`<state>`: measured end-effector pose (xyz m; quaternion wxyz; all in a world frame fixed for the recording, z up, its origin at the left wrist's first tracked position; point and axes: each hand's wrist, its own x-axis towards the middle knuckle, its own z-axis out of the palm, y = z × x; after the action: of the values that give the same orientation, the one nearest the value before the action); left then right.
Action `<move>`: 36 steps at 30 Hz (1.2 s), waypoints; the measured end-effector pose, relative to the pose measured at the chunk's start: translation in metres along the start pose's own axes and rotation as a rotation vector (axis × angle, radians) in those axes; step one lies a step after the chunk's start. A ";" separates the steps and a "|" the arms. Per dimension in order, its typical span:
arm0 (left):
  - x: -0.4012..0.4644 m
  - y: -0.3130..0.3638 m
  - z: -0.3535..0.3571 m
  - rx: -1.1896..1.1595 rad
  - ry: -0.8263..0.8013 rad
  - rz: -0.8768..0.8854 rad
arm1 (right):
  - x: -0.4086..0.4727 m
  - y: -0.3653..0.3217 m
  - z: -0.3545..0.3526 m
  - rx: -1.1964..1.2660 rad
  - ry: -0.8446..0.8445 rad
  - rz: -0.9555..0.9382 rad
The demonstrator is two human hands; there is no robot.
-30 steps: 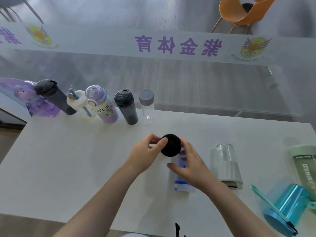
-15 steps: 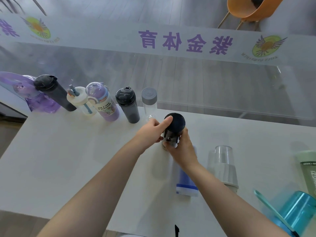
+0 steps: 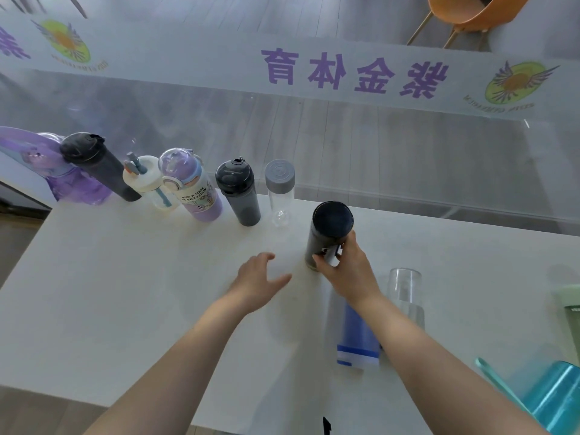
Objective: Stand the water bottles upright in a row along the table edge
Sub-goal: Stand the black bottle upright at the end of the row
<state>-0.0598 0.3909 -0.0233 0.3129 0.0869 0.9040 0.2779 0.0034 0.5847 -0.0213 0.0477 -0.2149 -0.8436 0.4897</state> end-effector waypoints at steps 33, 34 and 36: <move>-0.004 -0.063 0.057 0.485 -0.030 0.011 | 0.055 0.009 -0.026 -0.270 -0.124 0.071; -0.004 -0.064 0.059 0.475 -0.011 0.017 | 0.043 0.013 -0.030 -0.309 -0.138 0.053; -0.004 -0.066 0.064 0.461 0.045 0.030 | 0.016 0.021 -0.036 -0.355 -0.199 -0.027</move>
<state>-0.0164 0.3633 -0.1002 0.2606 0.1635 0.9489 0.0703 0.0058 0.6292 -0.0225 -0.0679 -0.1590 -0.9200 0.3516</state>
